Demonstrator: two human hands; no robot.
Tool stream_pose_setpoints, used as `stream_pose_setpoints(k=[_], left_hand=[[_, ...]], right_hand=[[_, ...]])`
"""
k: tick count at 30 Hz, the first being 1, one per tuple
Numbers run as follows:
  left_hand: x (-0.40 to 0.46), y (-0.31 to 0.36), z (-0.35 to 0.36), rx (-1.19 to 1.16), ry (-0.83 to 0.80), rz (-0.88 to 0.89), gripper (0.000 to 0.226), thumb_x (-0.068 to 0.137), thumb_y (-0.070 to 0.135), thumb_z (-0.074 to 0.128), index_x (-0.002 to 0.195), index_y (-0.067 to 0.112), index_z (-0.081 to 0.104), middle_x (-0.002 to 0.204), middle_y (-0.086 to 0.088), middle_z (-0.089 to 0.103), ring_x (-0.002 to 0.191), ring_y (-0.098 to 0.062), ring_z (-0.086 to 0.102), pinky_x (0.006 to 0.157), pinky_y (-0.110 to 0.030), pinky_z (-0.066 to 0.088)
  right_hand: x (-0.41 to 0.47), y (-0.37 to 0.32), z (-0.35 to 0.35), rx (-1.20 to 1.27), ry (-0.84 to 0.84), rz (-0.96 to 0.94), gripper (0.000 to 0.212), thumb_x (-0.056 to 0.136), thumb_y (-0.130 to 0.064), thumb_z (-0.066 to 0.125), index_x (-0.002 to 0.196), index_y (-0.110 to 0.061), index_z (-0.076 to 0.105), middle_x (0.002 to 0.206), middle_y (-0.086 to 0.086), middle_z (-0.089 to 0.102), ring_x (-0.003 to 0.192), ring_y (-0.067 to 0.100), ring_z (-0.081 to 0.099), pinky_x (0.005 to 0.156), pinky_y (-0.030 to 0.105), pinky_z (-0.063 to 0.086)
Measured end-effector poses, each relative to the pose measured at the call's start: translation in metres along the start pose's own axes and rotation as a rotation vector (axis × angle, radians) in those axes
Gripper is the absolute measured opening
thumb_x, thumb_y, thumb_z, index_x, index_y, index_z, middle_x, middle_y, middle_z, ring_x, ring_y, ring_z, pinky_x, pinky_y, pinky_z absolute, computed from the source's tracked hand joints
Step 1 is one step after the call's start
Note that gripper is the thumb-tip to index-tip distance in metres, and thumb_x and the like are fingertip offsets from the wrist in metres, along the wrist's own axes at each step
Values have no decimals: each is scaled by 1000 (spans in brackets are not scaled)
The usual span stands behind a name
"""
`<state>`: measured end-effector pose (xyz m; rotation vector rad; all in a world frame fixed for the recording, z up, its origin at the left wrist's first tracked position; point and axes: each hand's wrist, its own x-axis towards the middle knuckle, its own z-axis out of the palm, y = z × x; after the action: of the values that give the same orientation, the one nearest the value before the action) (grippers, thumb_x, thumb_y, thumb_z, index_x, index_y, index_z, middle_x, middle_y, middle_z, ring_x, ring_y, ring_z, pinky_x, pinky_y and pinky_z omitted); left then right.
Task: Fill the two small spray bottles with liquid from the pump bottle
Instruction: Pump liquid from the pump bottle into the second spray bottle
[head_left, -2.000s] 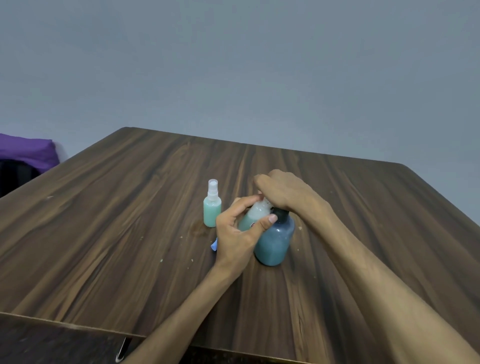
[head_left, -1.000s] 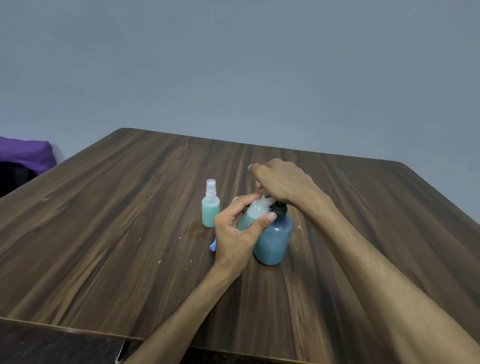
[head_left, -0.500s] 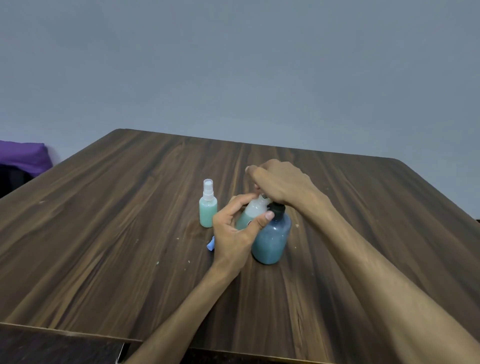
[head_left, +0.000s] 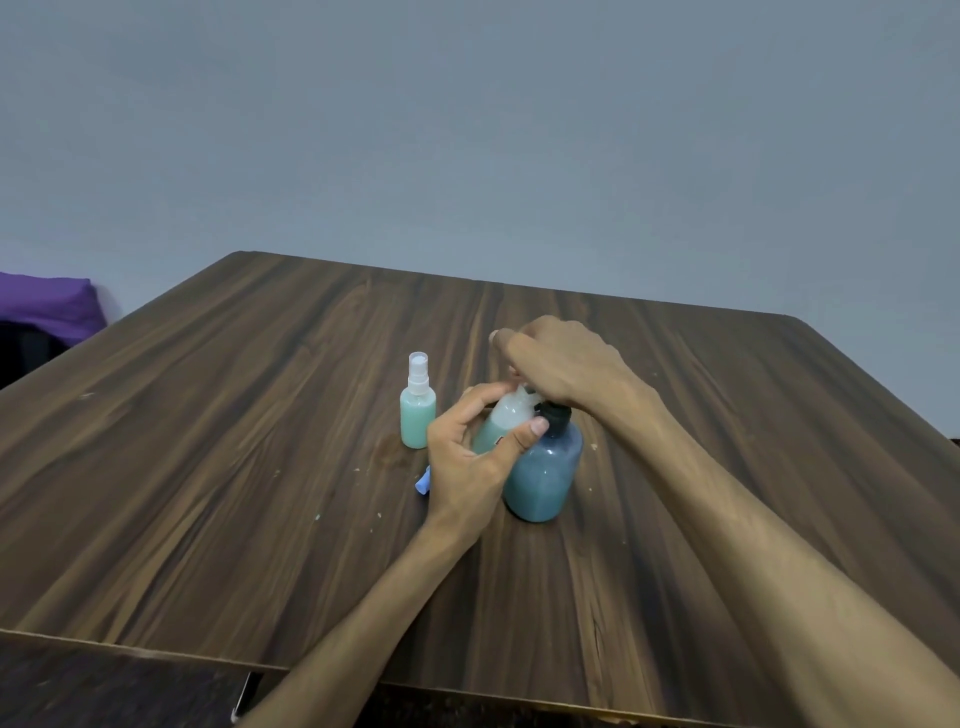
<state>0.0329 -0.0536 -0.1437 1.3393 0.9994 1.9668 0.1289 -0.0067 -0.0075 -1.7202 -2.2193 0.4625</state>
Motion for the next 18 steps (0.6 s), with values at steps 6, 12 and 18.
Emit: stream_pose_setpoints(k=[6,12,18], left_hand=[[1,0,0,7,-5,-7,35,81,21,84,109,3,74,105,-13,77,104,-35,73,95,-63,55],[2,1,1,11,-4,-12,37,81,22,84,111,3,74,107,-13,77,107,-34,72,97,-61,55],[1,3,1,15,-13,7,36,82,23,84,110,3,74,106,-11,77,106,-32,73,96,-58,56]], right_hand=[[1,0,4,-17,-50,23,40,98,-43,42,90,-16,71,86,0,67,79,20,61,69,38,40],[2,-1,4,-26,-57,36,38,97,-42,41,89,-19,69,87,0,67,78,20,60,70,38,39],[1,0,0,2,-1,24,40,97,-43,41,87,-16,69,86,1,69,79,23,61,70,38,40]])
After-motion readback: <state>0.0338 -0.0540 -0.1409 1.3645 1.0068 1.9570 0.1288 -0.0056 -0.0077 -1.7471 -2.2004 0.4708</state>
